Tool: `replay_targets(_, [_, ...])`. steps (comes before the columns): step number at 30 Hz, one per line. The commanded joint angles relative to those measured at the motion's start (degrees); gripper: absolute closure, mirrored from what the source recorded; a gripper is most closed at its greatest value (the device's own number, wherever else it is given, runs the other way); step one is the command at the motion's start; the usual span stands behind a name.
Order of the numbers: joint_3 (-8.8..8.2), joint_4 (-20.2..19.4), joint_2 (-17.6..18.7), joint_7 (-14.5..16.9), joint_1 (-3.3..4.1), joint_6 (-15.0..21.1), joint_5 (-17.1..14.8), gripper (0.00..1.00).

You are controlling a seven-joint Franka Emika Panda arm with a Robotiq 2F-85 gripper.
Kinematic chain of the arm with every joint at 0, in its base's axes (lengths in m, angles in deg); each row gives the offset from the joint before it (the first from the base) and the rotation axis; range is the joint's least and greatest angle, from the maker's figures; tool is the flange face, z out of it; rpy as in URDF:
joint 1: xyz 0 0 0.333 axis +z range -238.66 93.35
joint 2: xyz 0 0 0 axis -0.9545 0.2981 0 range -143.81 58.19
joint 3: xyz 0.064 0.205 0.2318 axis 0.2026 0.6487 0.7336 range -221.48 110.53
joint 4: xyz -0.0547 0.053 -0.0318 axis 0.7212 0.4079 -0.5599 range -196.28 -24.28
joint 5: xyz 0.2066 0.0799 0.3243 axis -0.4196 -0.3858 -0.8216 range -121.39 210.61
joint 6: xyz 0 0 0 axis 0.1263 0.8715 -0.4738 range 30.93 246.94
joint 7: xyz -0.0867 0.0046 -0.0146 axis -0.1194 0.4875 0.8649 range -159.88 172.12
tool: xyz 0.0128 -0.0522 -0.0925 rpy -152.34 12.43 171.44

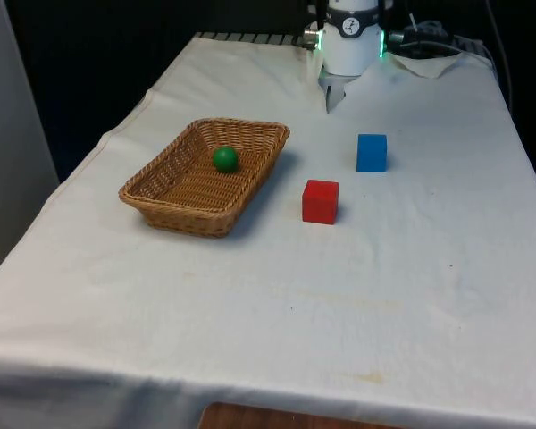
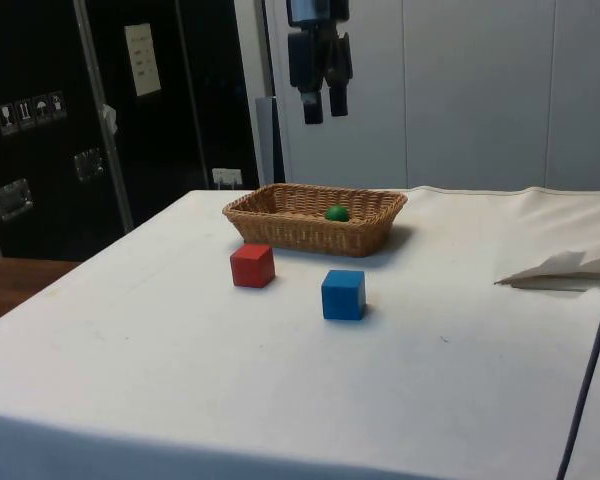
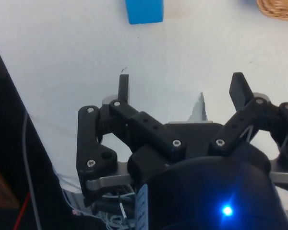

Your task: Place all non-red objects into the basket.

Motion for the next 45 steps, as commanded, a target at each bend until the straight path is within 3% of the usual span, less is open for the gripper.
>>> replay_targets(1, [0.74, -0.6, -0.1, -1.2, 0.06, 0.9, 0.7, 0.00])
replay_targets(5, [1.55, -1.0, 0.0, -1.1, 0.00, 0.6, 0.0, 0.00])
replay_targets(7, [2.92, -2.4, -0.3, -2.8, 0.06, 2.3, 0.7, 0.00])
replay_targets(13, [5.21, -5.4, -0.1, -3.9, 0.29, 5.8, 0.1, 0.00])
replay_targets(15, [5.56, -5.8, -0.1, -3.6, 0.00, 5.7, -0.1, 0.00])
replay_targets(16, [6.42, -7.0, 0.2, -4.4, 0.34, 8.0, -0.2, 0.00])
replay_targets(22, [9.22, -9.8, 1.7, -5.4, 0.46, 12.7, -0.8, 0.00])
replay_targets(23, [8.48, -9.2, 1.0, -4.8, 0.06, 10.8, -0.4, 0.00])
replay_targets(25, [10.03, -10.1, 2.5, -5.8, 0.52, 14.0, -0.9, 0.00])
replay_targets(28, [10.89, -10.5, 4.0, -6.0, 0.29, 15.9, -0.7, 0.00])
replay_targets(36, [10.14, -10.8, 8.1, -4.5, -0.29, 20.6, -0.7, 0.00])
replay_targets(45, [9.11, -11.7, 11.4, -3.1, -0.11, 25.6, -1.4, 0.00])
